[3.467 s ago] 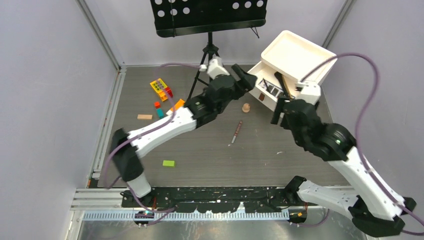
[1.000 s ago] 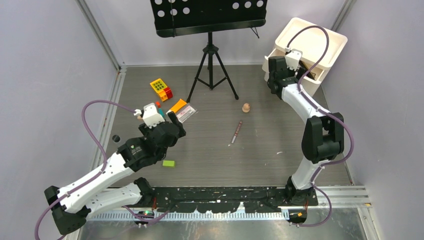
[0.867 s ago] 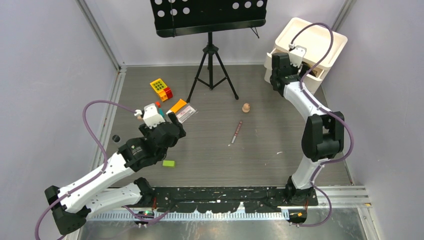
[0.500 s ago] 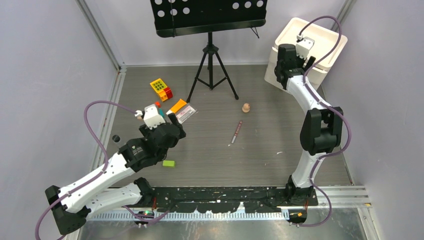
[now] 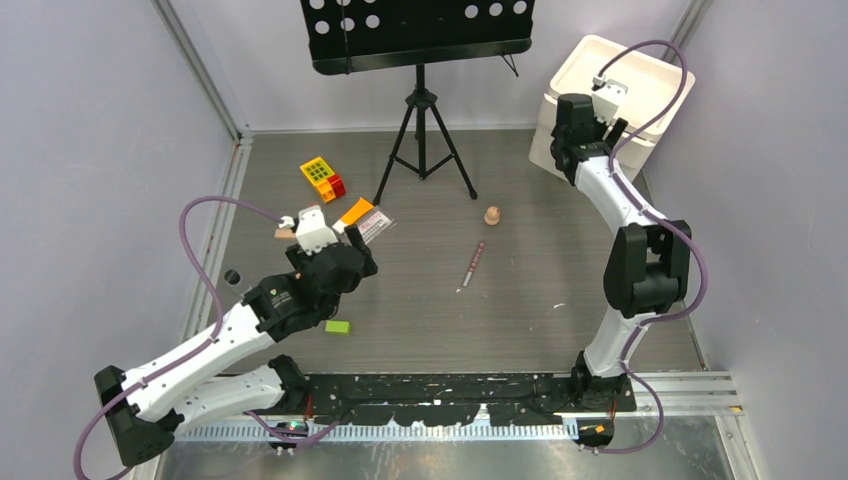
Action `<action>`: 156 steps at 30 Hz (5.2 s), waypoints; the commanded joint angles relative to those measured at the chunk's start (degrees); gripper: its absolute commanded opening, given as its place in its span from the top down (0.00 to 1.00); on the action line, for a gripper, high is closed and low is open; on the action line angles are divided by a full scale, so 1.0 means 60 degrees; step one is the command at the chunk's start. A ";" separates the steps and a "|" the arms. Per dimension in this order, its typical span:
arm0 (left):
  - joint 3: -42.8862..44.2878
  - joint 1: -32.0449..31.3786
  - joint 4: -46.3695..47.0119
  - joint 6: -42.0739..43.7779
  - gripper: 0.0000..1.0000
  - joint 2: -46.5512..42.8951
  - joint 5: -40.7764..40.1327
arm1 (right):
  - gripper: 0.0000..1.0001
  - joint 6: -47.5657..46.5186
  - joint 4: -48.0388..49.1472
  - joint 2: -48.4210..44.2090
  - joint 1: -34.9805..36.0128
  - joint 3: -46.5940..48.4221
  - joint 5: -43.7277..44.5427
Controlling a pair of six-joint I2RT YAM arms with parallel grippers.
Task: Organize the makeup
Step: Close the drawer in the storage box, then open the drawer in the storage box, then pick up the makeup tool from the center of the board, then place the makeup tool in the drawer.
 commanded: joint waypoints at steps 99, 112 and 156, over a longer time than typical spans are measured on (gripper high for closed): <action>-0.0453 0.0025 0.0630 -0.0176 0.11 -0.0305 0.0580 | 0.31 0.0420 -0.0241 0.0540 0.3493 -0.2012 -0.2063; -0.0532 0.0025 0.0460 -0.0265 0.12 -0.0642 0.0456 | 0.40 0.0677 -0.0460 0.1358 0.3502 -0.1716 -0.2213; -0.0650 0.0025 0.0400 -0.0522 0.12 -0.0706 0.0608 | 0.50 0.0515 -0.1882 -0.2297 0.0255 0.0948 -0.2680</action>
